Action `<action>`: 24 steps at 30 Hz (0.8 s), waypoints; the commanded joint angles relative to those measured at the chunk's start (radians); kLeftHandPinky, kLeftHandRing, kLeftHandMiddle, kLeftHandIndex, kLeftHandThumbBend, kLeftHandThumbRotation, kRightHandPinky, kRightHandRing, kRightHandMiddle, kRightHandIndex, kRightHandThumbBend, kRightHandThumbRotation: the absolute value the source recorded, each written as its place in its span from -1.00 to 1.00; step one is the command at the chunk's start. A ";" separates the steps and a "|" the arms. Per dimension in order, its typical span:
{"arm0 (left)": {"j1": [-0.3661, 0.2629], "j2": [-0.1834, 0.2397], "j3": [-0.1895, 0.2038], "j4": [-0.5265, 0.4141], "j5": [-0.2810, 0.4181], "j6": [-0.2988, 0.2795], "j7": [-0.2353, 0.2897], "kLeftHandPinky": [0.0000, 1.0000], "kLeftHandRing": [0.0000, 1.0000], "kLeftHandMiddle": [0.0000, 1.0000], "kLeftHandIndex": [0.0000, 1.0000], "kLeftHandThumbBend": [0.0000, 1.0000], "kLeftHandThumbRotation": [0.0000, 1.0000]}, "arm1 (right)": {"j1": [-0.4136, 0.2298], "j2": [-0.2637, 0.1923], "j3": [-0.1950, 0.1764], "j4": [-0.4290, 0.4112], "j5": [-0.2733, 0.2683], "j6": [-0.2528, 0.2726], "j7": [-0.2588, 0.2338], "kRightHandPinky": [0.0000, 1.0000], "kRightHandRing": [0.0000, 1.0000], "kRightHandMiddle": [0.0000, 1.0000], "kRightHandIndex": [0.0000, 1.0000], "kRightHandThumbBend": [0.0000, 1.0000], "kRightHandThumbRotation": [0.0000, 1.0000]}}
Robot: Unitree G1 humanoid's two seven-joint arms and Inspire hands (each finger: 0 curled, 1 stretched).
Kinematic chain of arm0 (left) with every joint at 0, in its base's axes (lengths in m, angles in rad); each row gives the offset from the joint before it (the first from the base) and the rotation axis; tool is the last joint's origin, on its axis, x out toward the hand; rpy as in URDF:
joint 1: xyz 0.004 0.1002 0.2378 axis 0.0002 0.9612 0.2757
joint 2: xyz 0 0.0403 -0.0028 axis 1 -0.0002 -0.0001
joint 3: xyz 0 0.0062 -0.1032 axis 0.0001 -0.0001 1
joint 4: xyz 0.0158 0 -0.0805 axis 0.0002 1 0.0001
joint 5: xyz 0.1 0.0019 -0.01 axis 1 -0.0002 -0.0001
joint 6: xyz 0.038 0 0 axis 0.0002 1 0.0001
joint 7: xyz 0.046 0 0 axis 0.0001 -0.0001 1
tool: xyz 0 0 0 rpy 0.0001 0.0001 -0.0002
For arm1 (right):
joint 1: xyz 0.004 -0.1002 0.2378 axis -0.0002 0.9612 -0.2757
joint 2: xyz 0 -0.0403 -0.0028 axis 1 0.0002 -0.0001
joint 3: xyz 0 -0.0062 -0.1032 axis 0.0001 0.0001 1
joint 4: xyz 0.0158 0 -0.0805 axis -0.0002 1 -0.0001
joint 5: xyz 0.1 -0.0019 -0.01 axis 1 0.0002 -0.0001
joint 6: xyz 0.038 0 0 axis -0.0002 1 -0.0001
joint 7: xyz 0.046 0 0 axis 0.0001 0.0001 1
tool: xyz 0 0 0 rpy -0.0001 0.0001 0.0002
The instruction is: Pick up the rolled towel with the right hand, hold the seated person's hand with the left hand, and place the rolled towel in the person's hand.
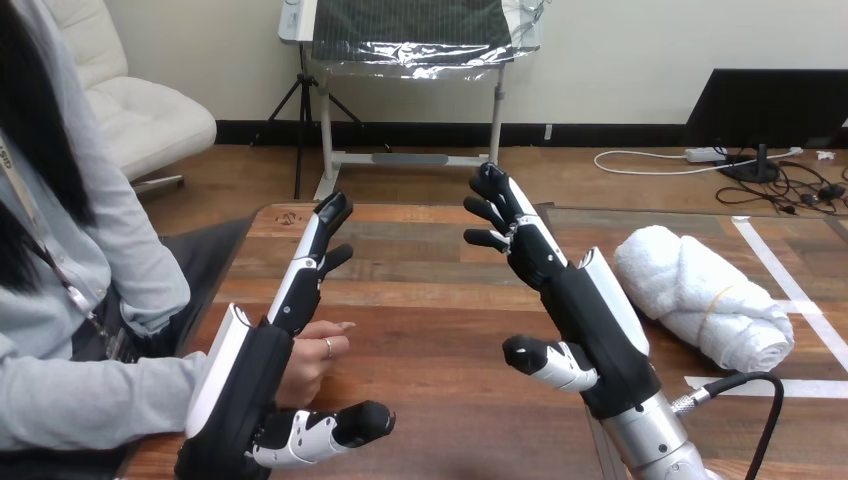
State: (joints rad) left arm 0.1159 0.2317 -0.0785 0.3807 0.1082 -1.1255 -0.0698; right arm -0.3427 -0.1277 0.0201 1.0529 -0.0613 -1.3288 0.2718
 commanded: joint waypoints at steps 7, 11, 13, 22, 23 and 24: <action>-0.053 -0.012 0.016 -0.024 -0.010 -0.022 0.001 0.83 1.00 1.00 1.00 1.00 0.59 | -0.064 -0.042 -0.024 -0.033 -0.044 0.007 -0.053 0.69 0.86 0.94 1.00 1.00 0.80; -0.053 -0.011 0.010 -0.027 -0.021 -0.014 -0.006 0.82 1.00 1.00 1.00 1.00 0.57 | -0.083 -0.066 -0.039 -0.033 -0.095 0.018 -0.103 0.70 0.86 0.94 1.00 1.00 0.82; -0.055 -0.012 0.010 -0.026 -0.021 -0.014 -0.006 0.81 1.00 1.00 1.00 1.00 0.57 | -0.090 -0.076 -0.045 -0.038 -0.119 0.034 -0.133 0.71 0.86 0.95 0.99 1.00 0.83; -0.057 -0.018 0.019 -0.024 -0.004 -0.012 0.003 0.76 0.98 1.00 1.00 1.00 0.57 | -0.156 -0.131 -0.066 -0.040 -0.179 0.139 -0.252 0.69 0.87 0.95 0.94 1.00 0.78; -0.058 -0.019 0.019 -0.022 -0.002 -0.014 0.003 0.75 0.98 1.00 1.00 1.00 0.57 | -0.161 -0.135 -0.066 -0.039 -0.183 0.146 -0.261 0.69 0.87 0.95 0.94 1.00 0.77; -0.059 -0.019 0.022 -0.021 0.003 -0.017 0.005 0.75 0.98 1.00 1.00 1.00 0.58 | -0.174 -0.144 -0.068 -0.037 -0.184 0.164 -0.268 0.68 0.87 0.95 0.94 1.00 0.77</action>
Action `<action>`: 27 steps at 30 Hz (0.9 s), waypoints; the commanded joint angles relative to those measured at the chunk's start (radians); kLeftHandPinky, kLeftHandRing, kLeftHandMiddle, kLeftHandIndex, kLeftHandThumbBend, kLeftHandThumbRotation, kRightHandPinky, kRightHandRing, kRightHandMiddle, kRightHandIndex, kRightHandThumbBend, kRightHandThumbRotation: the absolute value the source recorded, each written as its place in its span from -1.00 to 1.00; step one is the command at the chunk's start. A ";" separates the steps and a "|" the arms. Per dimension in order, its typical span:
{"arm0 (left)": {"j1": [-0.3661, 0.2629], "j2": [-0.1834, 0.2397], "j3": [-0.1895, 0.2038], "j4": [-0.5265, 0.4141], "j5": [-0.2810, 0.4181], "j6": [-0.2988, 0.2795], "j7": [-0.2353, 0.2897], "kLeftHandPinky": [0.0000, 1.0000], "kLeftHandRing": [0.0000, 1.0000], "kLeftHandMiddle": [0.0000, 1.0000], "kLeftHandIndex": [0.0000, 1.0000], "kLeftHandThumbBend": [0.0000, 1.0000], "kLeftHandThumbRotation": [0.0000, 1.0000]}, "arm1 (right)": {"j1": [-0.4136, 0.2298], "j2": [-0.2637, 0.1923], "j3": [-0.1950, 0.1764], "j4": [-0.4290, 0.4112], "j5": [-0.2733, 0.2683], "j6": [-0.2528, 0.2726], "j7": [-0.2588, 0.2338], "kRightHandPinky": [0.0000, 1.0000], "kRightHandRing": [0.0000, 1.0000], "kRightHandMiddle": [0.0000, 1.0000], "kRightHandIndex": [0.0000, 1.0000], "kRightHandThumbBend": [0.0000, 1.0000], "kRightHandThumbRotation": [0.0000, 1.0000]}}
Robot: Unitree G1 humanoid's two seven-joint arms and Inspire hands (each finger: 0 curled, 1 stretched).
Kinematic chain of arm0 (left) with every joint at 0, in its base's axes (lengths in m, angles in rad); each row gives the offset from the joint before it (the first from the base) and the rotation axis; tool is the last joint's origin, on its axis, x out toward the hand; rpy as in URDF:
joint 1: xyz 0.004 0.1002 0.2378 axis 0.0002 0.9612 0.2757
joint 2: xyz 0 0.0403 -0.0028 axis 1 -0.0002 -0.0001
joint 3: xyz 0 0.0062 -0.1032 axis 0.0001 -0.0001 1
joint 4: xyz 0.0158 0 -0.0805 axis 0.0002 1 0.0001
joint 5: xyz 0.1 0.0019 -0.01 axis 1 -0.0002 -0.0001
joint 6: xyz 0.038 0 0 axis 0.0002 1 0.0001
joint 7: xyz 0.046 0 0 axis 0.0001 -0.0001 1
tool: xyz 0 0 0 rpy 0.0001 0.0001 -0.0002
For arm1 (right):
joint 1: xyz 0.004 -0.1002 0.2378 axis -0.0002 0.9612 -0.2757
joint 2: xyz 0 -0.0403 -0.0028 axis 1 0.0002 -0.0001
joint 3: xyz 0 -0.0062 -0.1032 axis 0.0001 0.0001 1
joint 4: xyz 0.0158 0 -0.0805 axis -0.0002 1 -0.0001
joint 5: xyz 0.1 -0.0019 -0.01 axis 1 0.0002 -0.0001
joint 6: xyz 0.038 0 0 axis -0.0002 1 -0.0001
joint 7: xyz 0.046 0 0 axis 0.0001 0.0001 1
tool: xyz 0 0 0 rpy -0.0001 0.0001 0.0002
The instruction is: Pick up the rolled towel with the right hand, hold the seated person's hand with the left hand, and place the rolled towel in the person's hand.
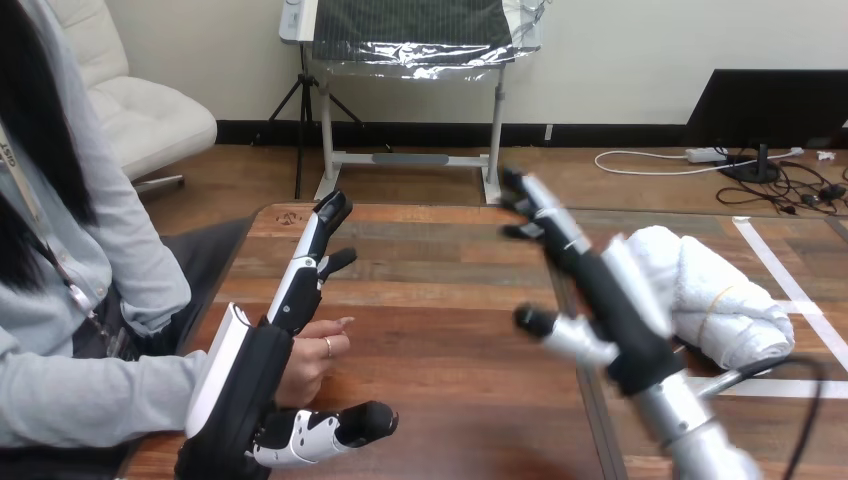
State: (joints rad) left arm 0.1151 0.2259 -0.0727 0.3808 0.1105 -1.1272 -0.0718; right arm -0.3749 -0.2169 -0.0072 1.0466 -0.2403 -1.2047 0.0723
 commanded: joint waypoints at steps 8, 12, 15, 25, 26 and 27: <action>-0.059 -0.016 0.013 -0.015 -0.006 -0.020 0.003 0.69 0.97 1.00 1.00 1.00 0.58 | -0.209 -0.099 -0.041 -0.020 0.015 0.150 -0.087 0.74 0.91 0.96 0.95 1.00 0.70; -0.060 -0.019 0.014 -0.010 -0.005 -0.025 0.005 0.69 0.98 1.00 1.00 1.00 0.56 | -0.249 -0.118 -0.048 -0.014 0.030 0.207 -0.091 0.77 0.94 0.97 0.95 1.00 0.65; -0.061 -0.021 0.014 -0.008 -0.005 -0.029 0.006 0.69 0.98 1.00 1.00 1.00 0.56 | -0.276 -0.136 -0.051 -0.008 0.029 0.242 -0.097 0.82 0.96 0.98 0.97 1.00 0.62; -0.057 -0.026 0.016 -0.010 -0.001 -0.034 0.008 0.70 0.98 1.00 1.00 1.00 0.56 | -0.361 -0.183 -0.055 0.013 0.008 0.371 -0.147 0.88 0.98 0.99 1.00 1.00 0.53; -0.056 -0.027 0.016 -0.010 -0.001 -0.034 0.008 0.70 0.98 1.00 1.00 1.00 0.56 | -0.365 -0.185 -0.054 0.015 0.011 0.378 -0.146 0.89 0.98 0.98 1.00 1.00 0.52; -0.054 -0.029 0.018 -0.012 0.002 -0.031 0.010 0.70 0.97 1.00 1.00 1.00 0.57 | -0.380 -0.196 -0.051 0.021 0.004 0.400 -0.150 0.89 0.98 0.98 1.00 1.00 0.51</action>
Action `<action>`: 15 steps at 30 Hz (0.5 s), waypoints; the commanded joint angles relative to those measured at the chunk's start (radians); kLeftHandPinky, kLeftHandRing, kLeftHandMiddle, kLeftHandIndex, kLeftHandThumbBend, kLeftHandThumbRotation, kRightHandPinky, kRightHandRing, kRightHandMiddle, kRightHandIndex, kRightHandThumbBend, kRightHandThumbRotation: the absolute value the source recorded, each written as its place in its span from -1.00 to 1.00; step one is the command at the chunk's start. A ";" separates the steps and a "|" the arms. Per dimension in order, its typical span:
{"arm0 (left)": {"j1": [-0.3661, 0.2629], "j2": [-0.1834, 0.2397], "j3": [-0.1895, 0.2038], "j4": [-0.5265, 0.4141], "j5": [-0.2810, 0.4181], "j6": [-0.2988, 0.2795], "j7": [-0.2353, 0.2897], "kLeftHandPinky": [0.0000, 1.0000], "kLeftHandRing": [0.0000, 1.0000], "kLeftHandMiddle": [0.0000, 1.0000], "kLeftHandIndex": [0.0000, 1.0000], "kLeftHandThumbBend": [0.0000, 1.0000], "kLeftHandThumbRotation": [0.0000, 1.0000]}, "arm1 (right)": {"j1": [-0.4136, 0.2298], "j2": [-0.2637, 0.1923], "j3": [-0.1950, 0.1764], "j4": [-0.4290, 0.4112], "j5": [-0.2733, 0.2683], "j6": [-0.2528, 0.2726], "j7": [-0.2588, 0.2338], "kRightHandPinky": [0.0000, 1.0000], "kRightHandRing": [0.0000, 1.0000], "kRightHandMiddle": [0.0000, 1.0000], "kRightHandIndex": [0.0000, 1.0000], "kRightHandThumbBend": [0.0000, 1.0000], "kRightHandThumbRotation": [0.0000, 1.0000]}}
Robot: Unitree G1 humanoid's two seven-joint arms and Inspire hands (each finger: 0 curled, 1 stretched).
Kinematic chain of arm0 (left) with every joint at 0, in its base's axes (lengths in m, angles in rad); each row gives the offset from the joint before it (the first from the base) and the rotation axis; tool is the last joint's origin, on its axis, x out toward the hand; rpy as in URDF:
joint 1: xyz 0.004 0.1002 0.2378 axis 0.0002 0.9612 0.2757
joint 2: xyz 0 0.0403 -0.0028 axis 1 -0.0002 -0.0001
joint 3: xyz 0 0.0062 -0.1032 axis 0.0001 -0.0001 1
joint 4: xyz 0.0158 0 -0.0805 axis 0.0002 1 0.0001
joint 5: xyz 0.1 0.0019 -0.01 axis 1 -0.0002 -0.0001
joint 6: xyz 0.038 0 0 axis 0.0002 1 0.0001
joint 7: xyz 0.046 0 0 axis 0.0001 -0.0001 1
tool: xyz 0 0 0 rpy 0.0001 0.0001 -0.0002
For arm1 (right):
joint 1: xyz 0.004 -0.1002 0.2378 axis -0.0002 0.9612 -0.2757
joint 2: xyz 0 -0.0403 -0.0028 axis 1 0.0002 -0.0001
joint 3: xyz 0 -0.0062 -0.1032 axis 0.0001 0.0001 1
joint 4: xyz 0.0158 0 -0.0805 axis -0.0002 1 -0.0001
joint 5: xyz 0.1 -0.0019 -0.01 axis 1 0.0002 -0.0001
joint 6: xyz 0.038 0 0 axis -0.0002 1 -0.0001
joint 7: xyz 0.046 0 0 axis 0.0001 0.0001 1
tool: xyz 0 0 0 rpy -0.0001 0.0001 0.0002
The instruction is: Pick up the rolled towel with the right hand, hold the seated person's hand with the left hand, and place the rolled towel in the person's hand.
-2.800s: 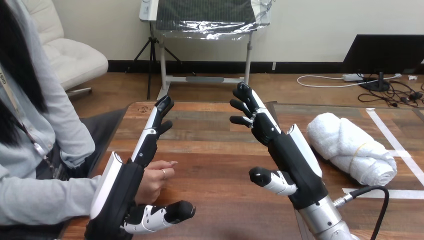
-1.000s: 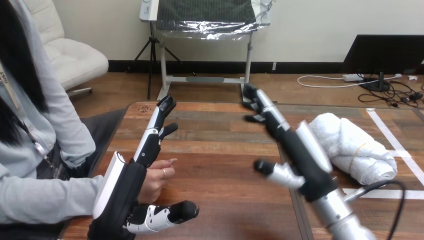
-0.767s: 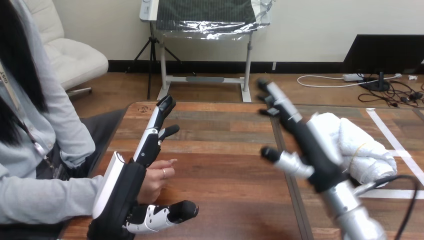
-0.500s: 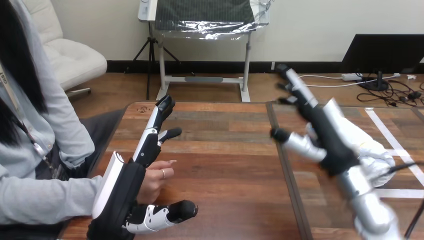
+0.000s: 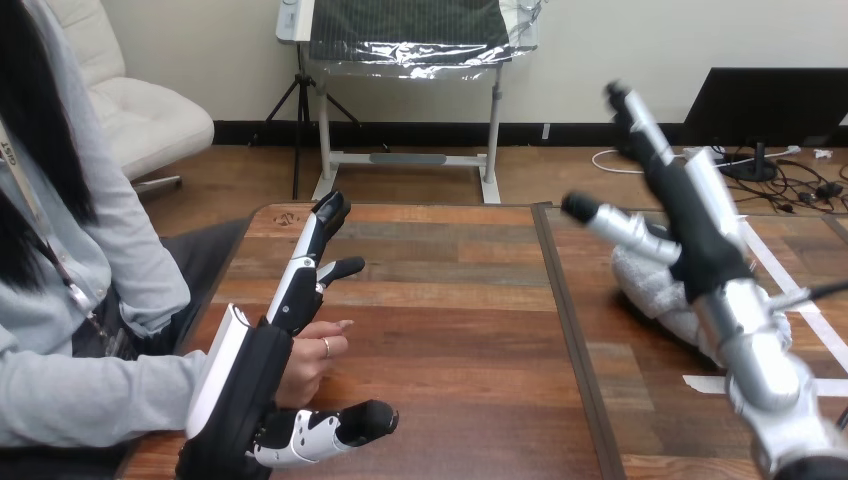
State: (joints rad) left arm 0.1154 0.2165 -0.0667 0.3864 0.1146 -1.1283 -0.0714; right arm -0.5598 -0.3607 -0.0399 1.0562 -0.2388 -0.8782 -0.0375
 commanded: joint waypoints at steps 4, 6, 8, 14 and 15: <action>-0.045 -0.026 0.018 -0.028 0.006 -0.019 0.017 0.70 0.97 1.00 1.00 1.00 0.57 | -0.230 -0.079 -0.004 0.025 -0.023 0.127 -0.058 0.91 0.99 0.99 1.00 1.00 0.50; -0.042 -0.028 0.018 -0.030 0.006 -0.016 0.019 0.70 0.97 1.00 1.00 1.00 0.57 | -0.246 -0.090 0.005 0.034 -0.039 0.149 -0.070 0.92 0.99 0.99 1.00 1.00 0.50; -0.041 -0.029 0.018 -0.030 0.004 -0.015 0.019 0.70 0.97 1.00 1.00 1.00 0.57 | -0.258 -0.098 0.011 0.041 -0.052 0.164 -0.081 0.90 0.98 0.99 1.00 1.00 0.50; -0.041 -0.032 0.020 -0.026 0.006 -0.024 0.020 0.70 0.97 1.00 1.00 1.00 0.57 | -0.306 -0.120 0.031 0.079 -0.087 0.219 -0.099 0.87 0.98 0.99 1.00 1.00 0.48; -0.043 -0.032 0.019 -0.022 0.004 -0.027 0.019 0.70 0.97 1.00 1.00 1.00 0.57 | -0.317 -0.123 0.034 0.090 -0.091 0.235 -0.101 0.87 0.98 0.99 1.00 1.00 0.48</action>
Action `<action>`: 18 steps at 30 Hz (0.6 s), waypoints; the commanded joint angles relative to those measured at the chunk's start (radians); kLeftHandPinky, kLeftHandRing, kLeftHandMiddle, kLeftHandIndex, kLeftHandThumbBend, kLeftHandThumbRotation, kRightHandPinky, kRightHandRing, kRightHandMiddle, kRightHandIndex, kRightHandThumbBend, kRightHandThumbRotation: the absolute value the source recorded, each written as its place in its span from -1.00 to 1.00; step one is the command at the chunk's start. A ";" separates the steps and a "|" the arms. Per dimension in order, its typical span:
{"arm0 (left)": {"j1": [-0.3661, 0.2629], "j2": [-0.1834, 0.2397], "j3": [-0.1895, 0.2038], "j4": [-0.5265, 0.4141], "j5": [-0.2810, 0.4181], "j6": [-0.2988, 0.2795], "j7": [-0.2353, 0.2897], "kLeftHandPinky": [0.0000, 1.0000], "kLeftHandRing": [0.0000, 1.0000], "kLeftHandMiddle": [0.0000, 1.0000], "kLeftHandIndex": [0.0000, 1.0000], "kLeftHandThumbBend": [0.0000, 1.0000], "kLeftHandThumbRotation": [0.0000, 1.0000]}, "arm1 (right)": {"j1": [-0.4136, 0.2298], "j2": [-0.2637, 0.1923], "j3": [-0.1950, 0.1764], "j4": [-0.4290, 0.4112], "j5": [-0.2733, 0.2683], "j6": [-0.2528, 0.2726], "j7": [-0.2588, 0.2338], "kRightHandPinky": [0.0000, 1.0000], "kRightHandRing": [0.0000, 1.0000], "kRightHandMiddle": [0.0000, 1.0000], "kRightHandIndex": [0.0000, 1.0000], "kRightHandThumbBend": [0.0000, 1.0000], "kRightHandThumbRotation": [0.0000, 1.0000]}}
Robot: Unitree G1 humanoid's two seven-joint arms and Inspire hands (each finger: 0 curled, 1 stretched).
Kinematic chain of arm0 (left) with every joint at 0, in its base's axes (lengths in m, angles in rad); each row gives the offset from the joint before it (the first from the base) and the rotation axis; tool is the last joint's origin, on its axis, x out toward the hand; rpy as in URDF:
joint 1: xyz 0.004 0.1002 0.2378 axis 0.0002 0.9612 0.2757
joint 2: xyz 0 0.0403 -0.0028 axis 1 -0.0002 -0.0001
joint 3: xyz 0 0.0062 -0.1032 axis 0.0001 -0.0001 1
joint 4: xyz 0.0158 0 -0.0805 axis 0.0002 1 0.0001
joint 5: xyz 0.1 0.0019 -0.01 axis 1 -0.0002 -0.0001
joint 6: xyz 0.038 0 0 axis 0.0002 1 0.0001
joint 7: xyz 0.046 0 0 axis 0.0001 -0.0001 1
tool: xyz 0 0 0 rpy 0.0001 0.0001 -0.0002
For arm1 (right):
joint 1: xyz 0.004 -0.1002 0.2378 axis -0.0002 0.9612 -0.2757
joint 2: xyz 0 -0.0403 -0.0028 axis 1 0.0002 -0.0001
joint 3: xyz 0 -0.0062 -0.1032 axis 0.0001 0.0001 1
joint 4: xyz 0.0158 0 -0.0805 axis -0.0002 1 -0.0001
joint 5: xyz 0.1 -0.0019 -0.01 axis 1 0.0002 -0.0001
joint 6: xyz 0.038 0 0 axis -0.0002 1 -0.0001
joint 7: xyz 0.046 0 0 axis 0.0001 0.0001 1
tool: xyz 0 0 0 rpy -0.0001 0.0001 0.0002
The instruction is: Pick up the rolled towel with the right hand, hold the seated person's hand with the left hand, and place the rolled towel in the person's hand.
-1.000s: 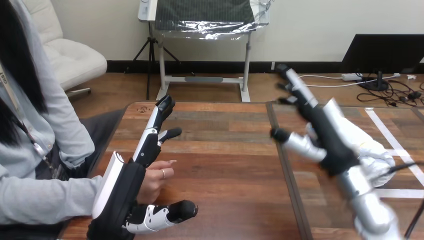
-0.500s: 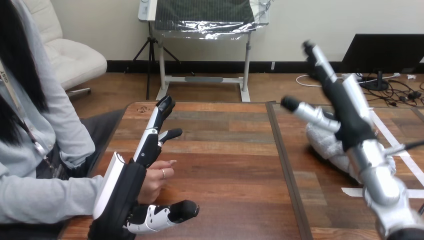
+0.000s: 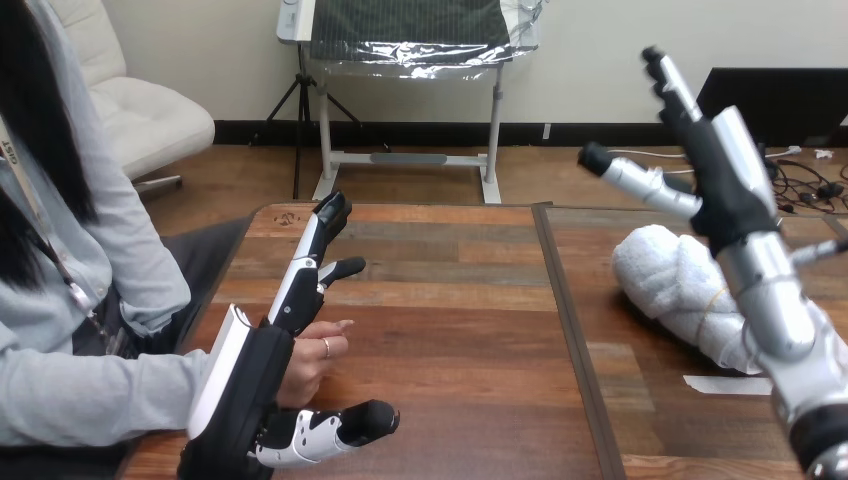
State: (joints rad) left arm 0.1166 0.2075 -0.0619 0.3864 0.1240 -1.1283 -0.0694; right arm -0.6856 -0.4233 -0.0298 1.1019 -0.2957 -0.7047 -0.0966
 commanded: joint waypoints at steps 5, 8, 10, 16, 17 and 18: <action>-0.042 -0.024 0.014 -0.022 -0.007 -0.030 0.014 0.71 0.97 1.00 1.00 1.00 0.56 | -0.224 -0.067 0.031 0.077 -0.045 0.104 -0.045 0.82 0.96 0.99 1.00 1.00 0.44; -0.038 -0.026 0.016 -0.026 -0.001 -0.030 0.015 0.71 0.97 1.00 1.00 1.00 0.56 | -0.244 -0.071 0.039 0.096 -0.054 0.133 -0.051 0.78 0.95 0.99 1.00 1.00 0.43; -0.039 -0.027 0.018 -0.024 0.003 -0.034 0.016 0.70 0.97 1.00 1.00 1.00 0.57 | -0.261 -0.074 0.045 0.110 -0.062 0.159 -0.053 0.73 0.95 0.98 1.00 1.00 0.42; -0.035 -0.028 0.019 -0.026 0.006 -0.037 0.014 0.70 0.97 1.00 1.00 1.00 0.58 | -0.297 -0.078 0.047 0.144 -0.064 0.213 -0.040 0.67 0.95 0.98 1.00 1.00 0.38; -0.035 -0.027 0.019 -0.026 0.006 -0.037 0.014 0.70 0.97 1.00 1.00 1.00 0.58 | -0.301 -0.078 0.046 0.148 -0.064 0.218 -0.038 0.67 0.95 0.98 1.00 1.00 0.37; -0.035 -0.027 0.019 -0.026 0.007 -0.037 0.013 0.70 0.96 1.00 1.00 1.00 0.59 | -0.308 -0.079 0.049 0.155 -0.067 0.228 -0.038 0.66 0.95 0.98 1.00 1.00 0.36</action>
State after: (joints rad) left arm 0.1168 0.1894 -0.0609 0.3864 0.1276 -1.1345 -0.0691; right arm -0.8320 -0.4743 0.0025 1.2203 -0.3560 -0.5209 -0.1188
